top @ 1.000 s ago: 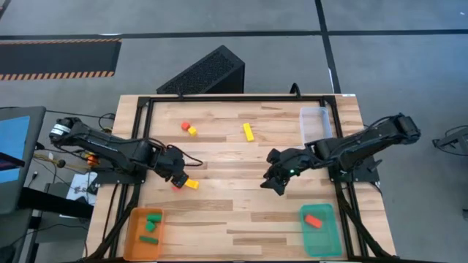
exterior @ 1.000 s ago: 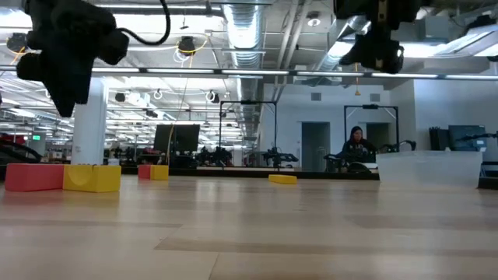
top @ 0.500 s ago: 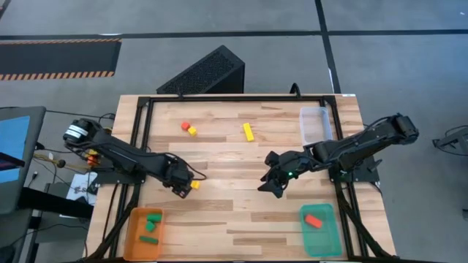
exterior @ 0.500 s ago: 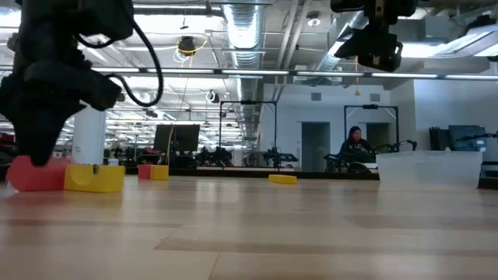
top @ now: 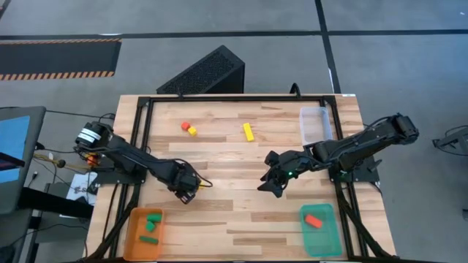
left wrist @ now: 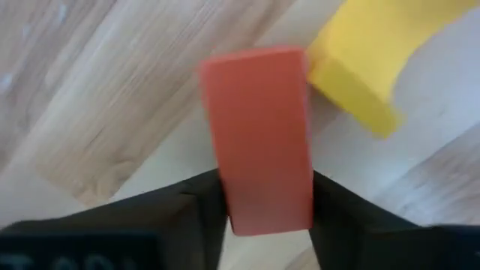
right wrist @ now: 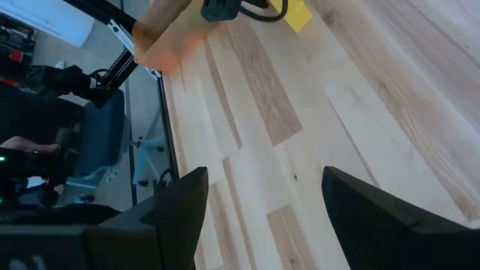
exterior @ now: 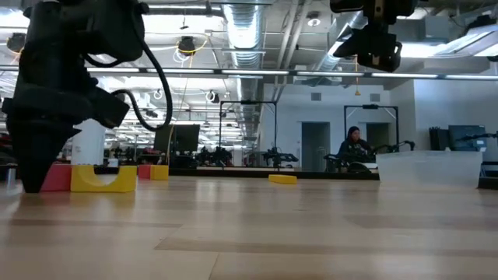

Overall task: Sort & place blocks by color
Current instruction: Put the bottom orange block into the blue bin

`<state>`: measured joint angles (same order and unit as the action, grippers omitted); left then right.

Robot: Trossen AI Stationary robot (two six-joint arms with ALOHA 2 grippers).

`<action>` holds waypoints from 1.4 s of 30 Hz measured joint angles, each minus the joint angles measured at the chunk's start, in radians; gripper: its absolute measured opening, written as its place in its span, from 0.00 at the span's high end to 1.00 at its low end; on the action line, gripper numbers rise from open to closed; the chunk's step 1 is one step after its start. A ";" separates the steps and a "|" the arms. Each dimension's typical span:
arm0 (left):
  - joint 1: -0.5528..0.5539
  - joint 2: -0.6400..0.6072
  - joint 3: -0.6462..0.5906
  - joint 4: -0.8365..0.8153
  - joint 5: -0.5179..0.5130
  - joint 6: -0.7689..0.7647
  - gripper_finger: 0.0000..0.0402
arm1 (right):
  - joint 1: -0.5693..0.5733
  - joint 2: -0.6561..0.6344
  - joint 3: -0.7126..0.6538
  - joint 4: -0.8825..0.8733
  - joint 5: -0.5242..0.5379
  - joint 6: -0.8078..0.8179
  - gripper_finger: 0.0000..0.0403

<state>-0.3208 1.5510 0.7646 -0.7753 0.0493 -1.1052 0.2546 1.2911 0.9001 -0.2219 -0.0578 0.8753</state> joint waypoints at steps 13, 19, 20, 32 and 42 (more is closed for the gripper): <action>-0.009 -0.260 0.133 0.072 -0.414 0.328 0.76 | -0.110 0.055 0.000 0.366 -0.014 0.164 0.30; -0.013 -0.259 0.187 0.283 -0.588 0.787 0.76 | -0.200 0.182 0.001 0.624 -0.116 0.237 0.30; -0.006 -0.250 0.195 0.311 -0.593 0.838 0.76 | -0.213 0.209 0.012 0.653 -0.123 0.237 0.30; 0.051 -0.130 0.346 0.205 -0.582 1.004 0.76 | -0.240 0.367 0.237 0.434 -0.121 0.115 0.30; 0.052 -0.124 0.361 0.197 -0.585 0.991 0.71 | -0.244 0.365 0.278 0.301 -0.049 0.119 0.43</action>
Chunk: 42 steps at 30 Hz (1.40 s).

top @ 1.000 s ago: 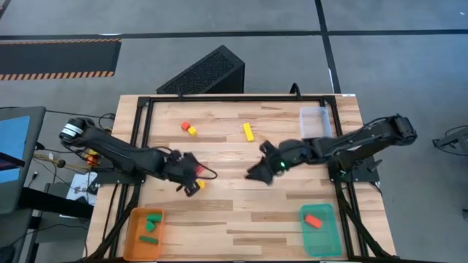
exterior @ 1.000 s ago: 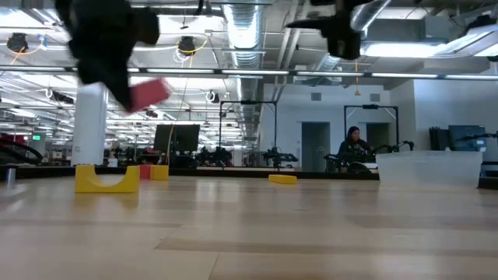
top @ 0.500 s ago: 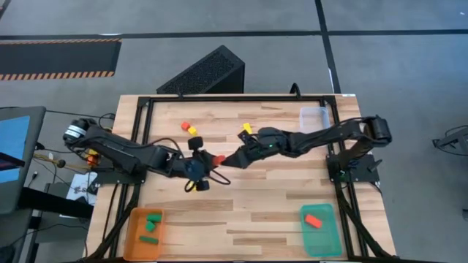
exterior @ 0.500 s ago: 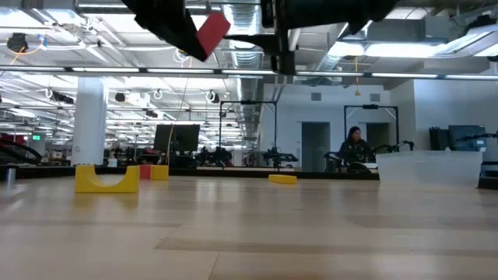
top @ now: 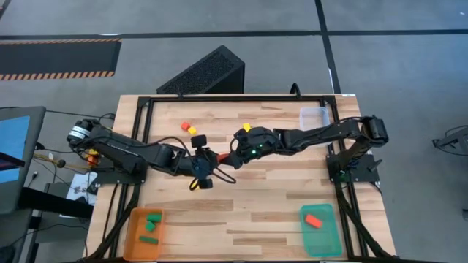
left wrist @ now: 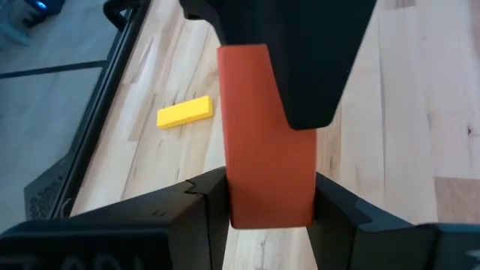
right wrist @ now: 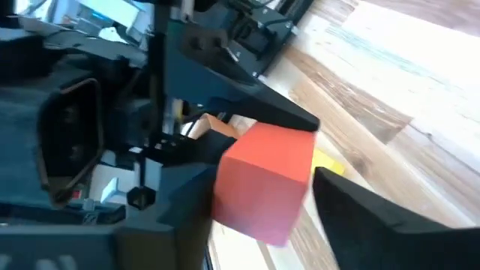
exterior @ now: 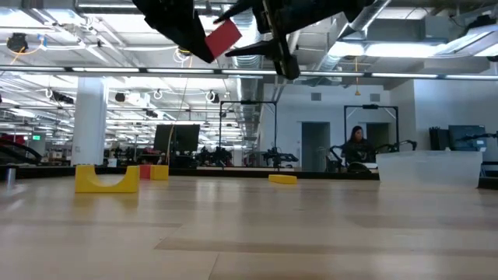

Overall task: Sort & place blocks by color
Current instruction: Put the bottom orange block into the blue bin

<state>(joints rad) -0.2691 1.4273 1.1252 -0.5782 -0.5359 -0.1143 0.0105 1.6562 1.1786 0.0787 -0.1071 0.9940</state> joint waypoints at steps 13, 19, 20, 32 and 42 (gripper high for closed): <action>-0.006 -0.006 0.003 0.007 0.066 -0.091 0.60 | 0.007 -0.095 0.004 -0.360 -0.075 -0.140 0.68; -0.006 -0.001 0.002 0.012 0.089 -0.131 0.47 | 0.099 -0.228 -0.002 -0.901 -0.165 -0.186 0.69; -0.006 0.000 0.001 0.000 0.085 -0.141 0.46 | 0.126 -0.253 -0.002 -0.991 -0.189 -0.189 0.69; 0.105 -0.001 -0.037 -0.033 0.069 -0.209 0.44 | 0.601 -0.457 -0.166 -1.132 -0.390 0.006 0.69; 0.277 0.000 -0.095 -0.083 0.132 -0.306 0.44 | 0.811 -0.377 -0.446 -0.626 -0.381 0.207 0.69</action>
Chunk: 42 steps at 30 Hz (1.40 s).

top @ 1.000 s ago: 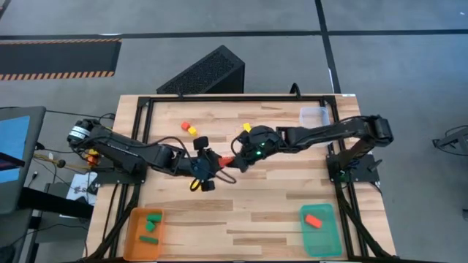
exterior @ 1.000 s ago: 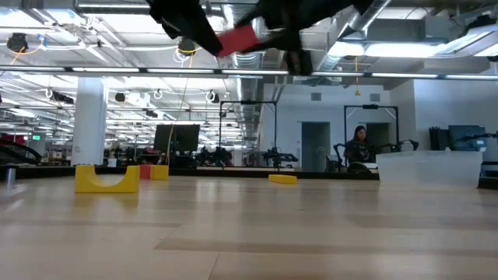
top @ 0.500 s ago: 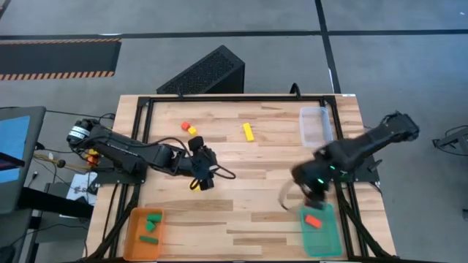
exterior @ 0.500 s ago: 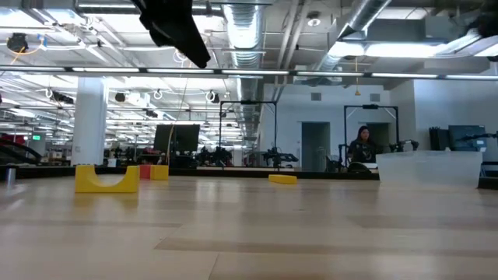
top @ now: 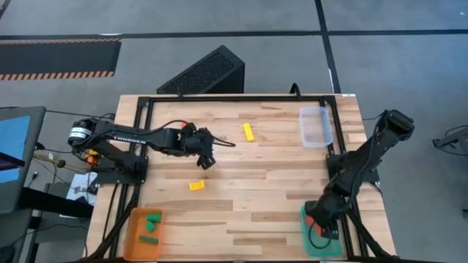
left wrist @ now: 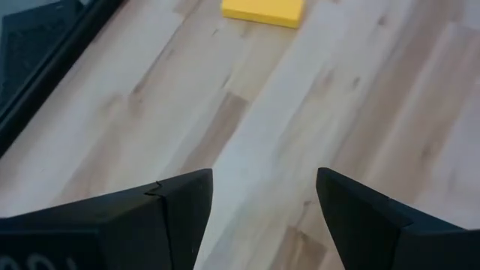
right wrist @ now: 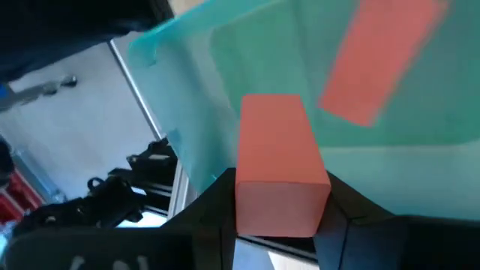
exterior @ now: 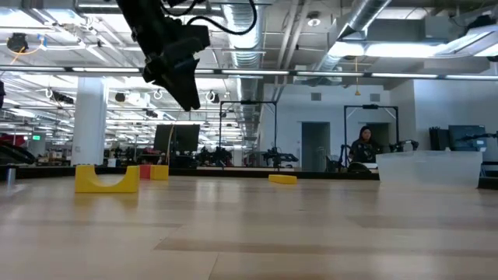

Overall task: Sort & place blocks by color
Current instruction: Put the bottom orange block into the blue bin, then put the orange block into the blue bin

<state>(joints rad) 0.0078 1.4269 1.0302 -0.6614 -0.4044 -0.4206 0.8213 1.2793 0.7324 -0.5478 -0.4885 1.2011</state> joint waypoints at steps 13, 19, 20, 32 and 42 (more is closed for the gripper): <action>0.224 0.000 0.000 -0.135 0.136 -0.032 0.44 | -0.009 -0.036 -0.012 0.055 0.098 -0.151 0.19; 0.381 0.000 0.000 -0.277 0.160 -0.013 0.44 | -0.154 -0.183 0.008 0.054 0.197 -0.296 0.25; 0.414 0.000 -0.002 -0.288 0.160 -0.011 0.44 | -0.188 -0.207 0.009 0.059 0.222 -0.301 0.26; 0.782 0.000 -0.187 0.110 0.311 0.145 0.44 | -0.521 -0.311 0.009 0.117 0.418 -0.160 0.29; 0.790 0.091 -0.217 0.153 0.372 0.240 0.44 | -0.560 -0.311 0.009 0.131 0.399 -0.127 0.29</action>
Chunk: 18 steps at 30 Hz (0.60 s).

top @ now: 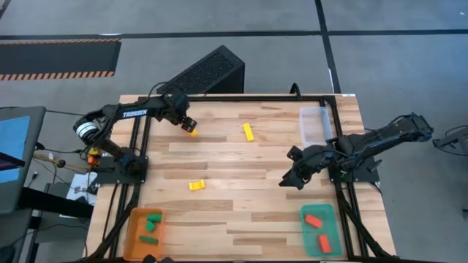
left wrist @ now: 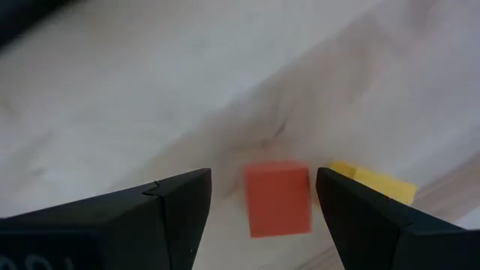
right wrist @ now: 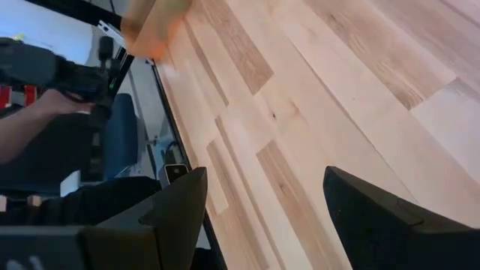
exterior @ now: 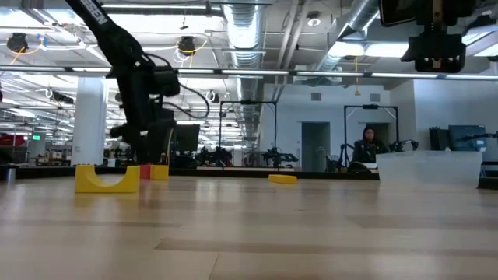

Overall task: Sort & place blocks by color
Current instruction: Put the orange block into the blue bin

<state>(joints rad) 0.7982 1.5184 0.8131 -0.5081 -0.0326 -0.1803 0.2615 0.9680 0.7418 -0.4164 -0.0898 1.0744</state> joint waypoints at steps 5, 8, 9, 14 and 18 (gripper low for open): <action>-0.001 0.093 0.000 0.001 0.038 0.002 0.44 | -0.028 0.000 0.000 0.000 -0.017 0.002 0.29; -0.015 0.106 0.007 -0.004 -0.003 0.004 0.46 | -0.041 0.000 0.000 0.000 -0.018 0.002 0.29; -0.015 0.106 0.007 -0.002 -0.005 0.004 0.48 | -0.045 0.000 0.000 -0.001 -0.018 0.001 0.29; -0.015 0.102 0.008 0.006 0.005 0.010 0.69 | -0.078 0.000 0.000 -0.001 -0.019 -0.025 0.29; -0.015 0.095 0.009 0.001 0.052 -0.003 0.76 | -0.127 0.000 0.000 0.001 -0.023 -0.036 0.29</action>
<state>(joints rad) 0.7834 1.6134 0.8219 -0.5074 0.0190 -0.1832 0.1346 0.9680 0.7418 -0.4150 -0.1130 1.0386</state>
